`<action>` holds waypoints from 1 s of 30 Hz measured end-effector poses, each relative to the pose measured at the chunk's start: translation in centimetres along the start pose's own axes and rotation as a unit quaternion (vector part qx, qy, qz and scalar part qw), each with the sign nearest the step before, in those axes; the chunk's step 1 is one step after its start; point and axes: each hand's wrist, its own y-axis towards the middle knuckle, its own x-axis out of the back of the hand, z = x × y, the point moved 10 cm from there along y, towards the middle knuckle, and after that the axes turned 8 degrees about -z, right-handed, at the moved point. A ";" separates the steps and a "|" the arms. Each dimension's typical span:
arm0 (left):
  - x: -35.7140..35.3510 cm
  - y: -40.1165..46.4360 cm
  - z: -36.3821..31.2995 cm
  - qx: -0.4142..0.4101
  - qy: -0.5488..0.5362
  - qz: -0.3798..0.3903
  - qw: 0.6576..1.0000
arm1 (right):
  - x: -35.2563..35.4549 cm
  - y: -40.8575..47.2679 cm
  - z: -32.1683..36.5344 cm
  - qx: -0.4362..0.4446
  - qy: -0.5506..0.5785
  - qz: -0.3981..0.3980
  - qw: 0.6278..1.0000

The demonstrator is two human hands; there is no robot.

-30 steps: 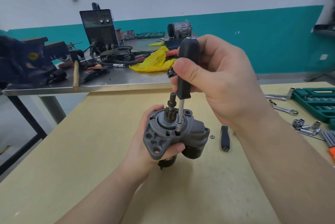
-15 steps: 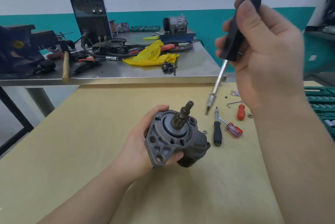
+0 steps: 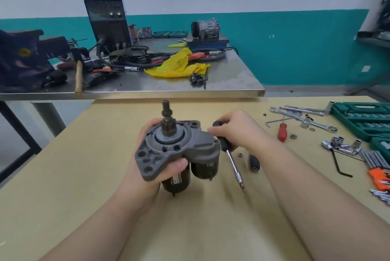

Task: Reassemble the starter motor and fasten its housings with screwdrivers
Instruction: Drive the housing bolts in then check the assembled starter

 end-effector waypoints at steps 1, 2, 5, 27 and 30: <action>0.5 0.2 0.2 0.009 -0.016 -0.008 1.000 | -0.8 0.0 -0.5 -0.005 -0.018 0.005 1.000; 0.9 0.3 0.5 0.018 -0.030 -0.012 0.999 | -1.5 0.0 -0.9 -0.009 -0.034 0.009 0.999; 1.6 0.7 1.1 0.044 -0.065 -0.029 0.997 | -2.8 -0.1 -1.8 -0.001 -0.101 0.005 0.995; 3.2 1.2 4.0 0.134 -0.146 -0.091 0.976 | 0.6 -1.1 -2.4 0.040 -0.495 0.085 0.864; 3.5 1.1 4.4 0.161 -0.163 -0.107 0.968 | 0.4 -1.0 -2.6 0.040 -0.491 0.085 0.866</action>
